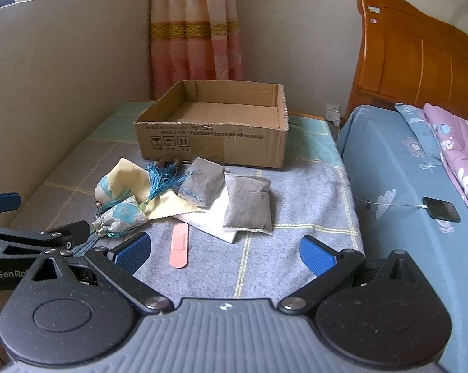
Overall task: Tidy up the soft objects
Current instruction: 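Close the left tool on the blue floral sachet while the right tool nears the grey pouch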
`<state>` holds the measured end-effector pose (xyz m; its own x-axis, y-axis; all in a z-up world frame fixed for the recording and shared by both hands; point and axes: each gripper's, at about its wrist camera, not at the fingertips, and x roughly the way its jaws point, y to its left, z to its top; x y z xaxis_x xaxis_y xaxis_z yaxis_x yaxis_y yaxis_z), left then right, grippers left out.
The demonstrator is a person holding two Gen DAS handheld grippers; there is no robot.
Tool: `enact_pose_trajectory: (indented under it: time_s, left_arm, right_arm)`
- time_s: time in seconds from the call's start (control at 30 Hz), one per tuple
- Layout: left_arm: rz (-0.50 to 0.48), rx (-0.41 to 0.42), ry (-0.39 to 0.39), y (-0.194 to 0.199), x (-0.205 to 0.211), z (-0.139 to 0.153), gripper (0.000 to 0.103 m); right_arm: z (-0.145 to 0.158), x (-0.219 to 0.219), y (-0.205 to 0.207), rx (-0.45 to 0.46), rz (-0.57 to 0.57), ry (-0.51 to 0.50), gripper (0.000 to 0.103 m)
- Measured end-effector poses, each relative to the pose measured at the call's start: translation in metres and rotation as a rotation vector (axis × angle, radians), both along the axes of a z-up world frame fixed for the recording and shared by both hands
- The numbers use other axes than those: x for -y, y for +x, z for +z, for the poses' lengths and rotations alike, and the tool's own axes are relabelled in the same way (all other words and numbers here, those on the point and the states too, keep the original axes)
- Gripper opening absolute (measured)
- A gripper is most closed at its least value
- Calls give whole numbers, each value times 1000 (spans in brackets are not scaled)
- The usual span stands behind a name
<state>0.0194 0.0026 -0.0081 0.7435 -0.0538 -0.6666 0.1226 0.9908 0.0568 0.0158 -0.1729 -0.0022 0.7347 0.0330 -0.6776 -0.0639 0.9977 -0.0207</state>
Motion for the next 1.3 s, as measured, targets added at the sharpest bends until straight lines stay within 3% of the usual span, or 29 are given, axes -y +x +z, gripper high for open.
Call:
enact_pose_trajectory:
  time_s: [0.4, 0.83, 0.93, 1.17, 1.3]
  left_arm:
    - [-60, -86, -82, 26, -15, -41, 102]
    - [-146, -74, -100, 54, -10, -57, 102]
    - [-180, -73, -102, 63, -1, -59, 102]
    - [-228, -178, -108, 84, 12, -75, 102]
    - [-249, -188, -94, 86, 13, -82, 103]
  right_arm:
    - [-30, -3, 29, -84, 15, -1, 103]
    - [-84, 22, 52, -215, -15, 4, 103]
    - [-88, 27, 56, -219, -19, 17, 103]
    - [-90, 31, 61, -202, -4, 6, 103]
    - [-89, 34, 61, -196, 1, -1, 103]
